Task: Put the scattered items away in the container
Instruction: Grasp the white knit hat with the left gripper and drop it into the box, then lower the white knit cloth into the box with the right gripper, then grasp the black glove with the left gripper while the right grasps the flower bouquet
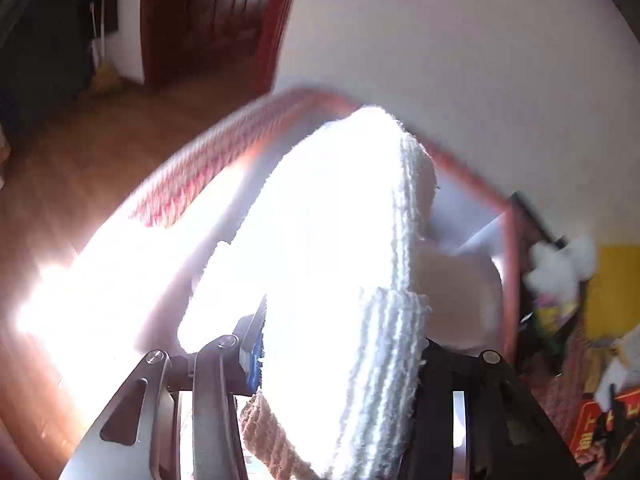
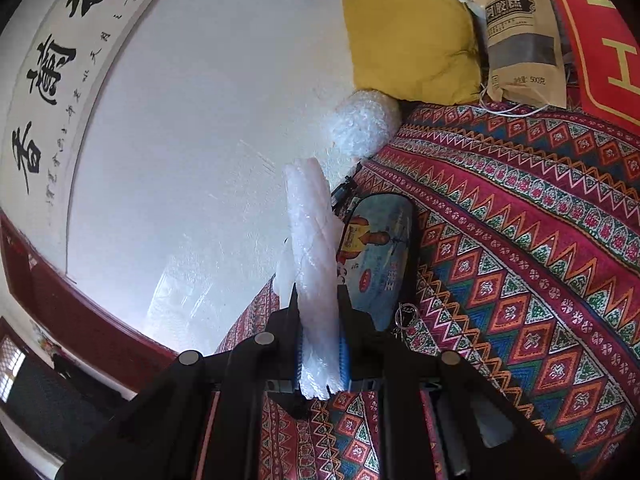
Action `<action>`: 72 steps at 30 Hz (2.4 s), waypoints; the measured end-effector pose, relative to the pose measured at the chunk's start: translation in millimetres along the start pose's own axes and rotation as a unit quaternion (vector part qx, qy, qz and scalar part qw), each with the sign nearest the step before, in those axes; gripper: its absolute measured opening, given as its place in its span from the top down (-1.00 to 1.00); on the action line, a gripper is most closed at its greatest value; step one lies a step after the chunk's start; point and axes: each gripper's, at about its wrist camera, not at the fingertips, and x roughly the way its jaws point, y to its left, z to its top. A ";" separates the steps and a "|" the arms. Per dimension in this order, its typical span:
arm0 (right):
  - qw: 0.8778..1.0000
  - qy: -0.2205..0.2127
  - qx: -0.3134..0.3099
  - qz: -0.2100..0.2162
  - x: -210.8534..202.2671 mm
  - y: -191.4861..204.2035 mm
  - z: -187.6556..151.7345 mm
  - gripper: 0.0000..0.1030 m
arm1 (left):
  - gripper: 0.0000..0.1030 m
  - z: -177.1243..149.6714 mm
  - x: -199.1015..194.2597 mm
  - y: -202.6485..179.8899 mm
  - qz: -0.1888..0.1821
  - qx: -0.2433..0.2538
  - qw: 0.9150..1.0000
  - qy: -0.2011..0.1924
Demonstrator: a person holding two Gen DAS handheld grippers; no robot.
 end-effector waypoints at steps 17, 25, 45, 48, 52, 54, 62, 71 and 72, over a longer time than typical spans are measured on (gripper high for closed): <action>0.974 0.031 -0.218 0.059 -7.5 115.6 -63.1 0.76 | -0.44 -51.7 -127.4 -2.5 -0.098 -0.002 0.981 -0.168; 0.908 0.123 -0.363 0.171 18.1 263.4 -157.9 0.76 | -0.47 -35.2 -128.0 89.1 -0.066 -0.101 0.964 -0.239; 0.801 0.305 -0.513 -0.044 247.8 355.6 -269.2 -0.61 | -0.47 -27.5 -78.9 89.7 0.045 -0.076 0.977 -0.193; 0.837 0.266 -0.478 0.006 192.2 347.6 -230.5 -0.69 | -0.47 -32.9 -90.7 76.5 0.023 -0.057 0.976 -0.207; 0.883 0.214 -0.416 0.042 114.6 297.2 -187.5 -0.87 | -0.50 -35.6 -80.6 34.5 -0.031 0.031 0.984 -0.173; 0.901 0.193 -0.387 0.038 84.0 259.2 -172.9 -0.91 | -0.50 -31.9 -56.6 17.4 -0.040 0.060 0.990 -0.125; 0.956 0.069 -0.282 -0.039 21.6 112.3 -96.1 -0.94 | -0.44 -24.0 -37.9 27.6 0.177 -0.014 0.971 -0.158; 0.988 0.121 0.093 -0.023 77.0 -41.8 -29.5 -0.95 | -0.65 -64.3 -99.9 -67.7 0.056 0.039 0.957 -0.282; 0.983 0.137 0.121 -0.015 86.3 -53.0 -32.6 -0.95 | -0.65 -69.4 -97.0 -83.4 0.027 0.055 0.960 -0.274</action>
